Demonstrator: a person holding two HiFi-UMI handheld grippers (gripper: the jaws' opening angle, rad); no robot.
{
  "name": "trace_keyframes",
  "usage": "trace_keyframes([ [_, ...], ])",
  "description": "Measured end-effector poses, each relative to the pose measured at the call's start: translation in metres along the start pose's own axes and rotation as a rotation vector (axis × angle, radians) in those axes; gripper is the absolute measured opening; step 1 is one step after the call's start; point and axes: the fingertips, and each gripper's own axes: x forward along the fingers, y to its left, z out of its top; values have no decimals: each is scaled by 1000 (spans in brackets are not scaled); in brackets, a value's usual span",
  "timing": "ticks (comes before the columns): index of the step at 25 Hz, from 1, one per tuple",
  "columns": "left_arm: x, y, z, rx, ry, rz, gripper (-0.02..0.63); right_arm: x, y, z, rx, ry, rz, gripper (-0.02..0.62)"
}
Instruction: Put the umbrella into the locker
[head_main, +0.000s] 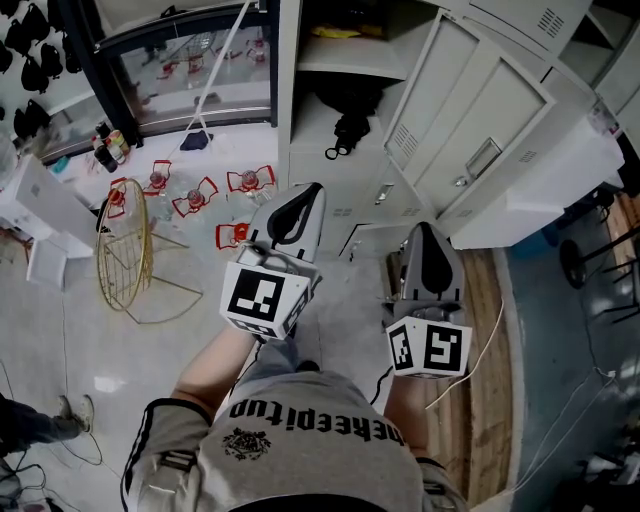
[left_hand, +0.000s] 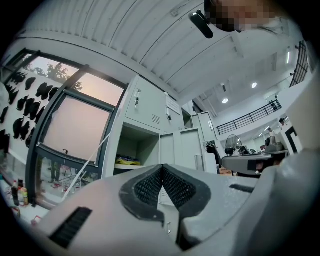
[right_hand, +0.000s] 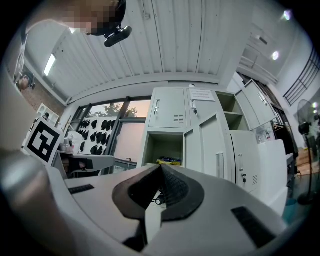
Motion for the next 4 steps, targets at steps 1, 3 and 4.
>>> trace_keyframes([
  [1,0,-1,0,1,1,1,3,-1,-1,0,1,0,0,2],
  [3,0,-2,0,2,2,5,3,-2,-2,0,2,-1,1,2],
  [4,1,-3,0,2,2,6,3,-3,-3,0,3,-1,1,2],
])
